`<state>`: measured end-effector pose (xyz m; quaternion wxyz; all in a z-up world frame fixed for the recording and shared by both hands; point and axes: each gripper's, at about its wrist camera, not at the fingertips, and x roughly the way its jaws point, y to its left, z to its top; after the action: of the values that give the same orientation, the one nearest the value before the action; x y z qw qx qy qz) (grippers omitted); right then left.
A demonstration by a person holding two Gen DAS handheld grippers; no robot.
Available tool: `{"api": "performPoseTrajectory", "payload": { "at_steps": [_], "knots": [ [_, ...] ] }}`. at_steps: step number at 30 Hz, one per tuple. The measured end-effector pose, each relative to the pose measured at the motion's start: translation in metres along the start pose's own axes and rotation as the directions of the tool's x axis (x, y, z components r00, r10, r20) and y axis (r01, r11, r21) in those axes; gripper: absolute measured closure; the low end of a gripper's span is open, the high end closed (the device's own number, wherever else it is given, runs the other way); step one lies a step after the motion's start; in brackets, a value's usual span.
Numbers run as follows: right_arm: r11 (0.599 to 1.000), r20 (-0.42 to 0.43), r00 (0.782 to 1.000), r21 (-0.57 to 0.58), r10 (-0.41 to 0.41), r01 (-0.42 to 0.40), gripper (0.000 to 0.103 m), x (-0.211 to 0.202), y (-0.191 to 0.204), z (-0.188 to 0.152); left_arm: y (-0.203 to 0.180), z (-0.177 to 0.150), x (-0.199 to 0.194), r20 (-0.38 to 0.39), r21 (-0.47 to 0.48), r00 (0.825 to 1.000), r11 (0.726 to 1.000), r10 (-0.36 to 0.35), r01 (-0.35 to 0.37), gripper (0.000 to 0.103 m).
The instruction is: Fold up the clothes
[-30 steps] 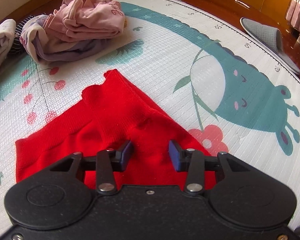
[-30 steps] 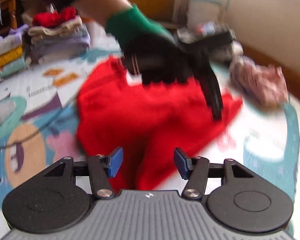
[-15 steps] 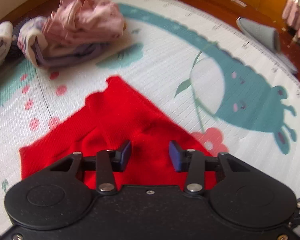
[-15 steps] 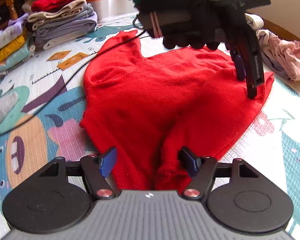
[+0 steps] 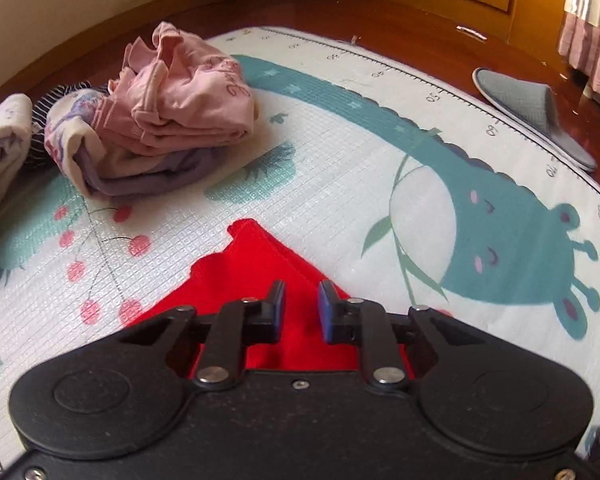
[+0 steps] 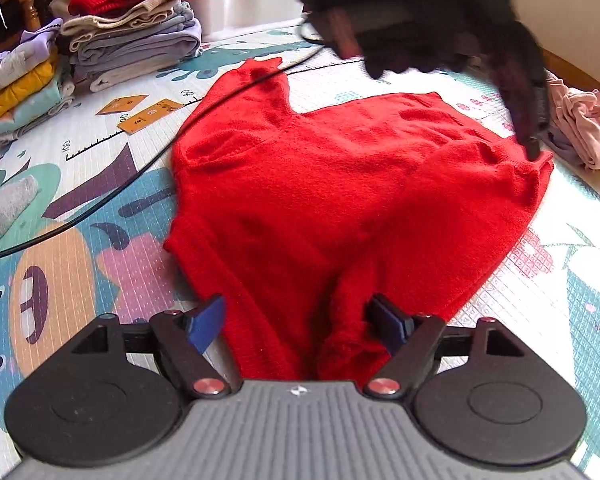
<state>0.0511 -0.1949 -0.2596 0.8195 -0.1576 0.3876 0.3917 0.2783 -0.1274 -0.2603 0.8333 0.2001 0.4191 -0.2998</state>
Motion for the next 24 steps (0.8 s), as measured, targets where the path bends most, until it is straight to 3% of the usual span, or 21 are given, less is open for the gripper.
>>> {"api": "performPoseTrajectory", "payload": {
  "at_steps": [2, 7, 9, 14, 18, 20, 21, 24],
  "knots": [
    [1.000, -0.003, 1.000, -0.008, -0.001, 0.001, 0.022, 0.001, 0.001, 0.000, 0.002, -0.001, 0.020, -0.066, -0.001, 0.997, 1.000, 0.029, -0.029, 0.086],
    [0.999, -0.008, 1.000, -0.043, -0.014, 0.014, 0.018, 0.003, 0.008, -0.001, 0.019, 0.007, 0.017, -0.084, -0.106, 0.996, 0.994, 0.001, -0.010, 0.081],
    [0.998, -0.005, 1.000, -0.051, -0.020, 0.020, 0.018, 0.004, 0.010, -0.001, 0.028, 0.011, 0.001, -0.064, -0.140, 0.998, 0.990, -0.024, 0.015, 0.081],
    [1.000, 0.038, 0.999, 0.011, -0.018, 0.018, 0.032, -0.011, 0.002, 0.001, 0.043, 0.006, -0.070, -0.056, -0.057, 0.998, 0.998, -0.022, 0.019, 0.081],
    [0.999, 0.071, 0.998, 0.036, -0.002, -0.001, 0.034, -0.024, 0.003, 0.006, 0.054, -0.032, -0.131, -0.111, -0.026, 0.994, 0.999, -0.024, 0.021, 0.081],
    [0.998, 0.080, 0.997, 0.051, 0.020, -0.024, 0.035, -0.031, 0.004, 0.010, 0.058, -0.060, -0.154, -0.131, -0.041, 0.991, 0.999, -0.023, 0.018, 0.074],
    [0.997, 0.081, 0.996, 0.062, 0.031, -0.036, 0.036, -0.033, 0.003, 0.012, 0.061, -0.078, -0.164, -0.136, -0.064, 0.991, 0.998, -0.013, 0.004, 0.067],
    [0.995, 0.067, 0.996, 0.075, 0.055, -0.060, 0.044, -0.040, 0.001, 0.021, 0.072, -0.127, -0.186, -0.162, -0.187, 0.986, 0.982, -0.025, -0.006, 0.066]
  ]
}}
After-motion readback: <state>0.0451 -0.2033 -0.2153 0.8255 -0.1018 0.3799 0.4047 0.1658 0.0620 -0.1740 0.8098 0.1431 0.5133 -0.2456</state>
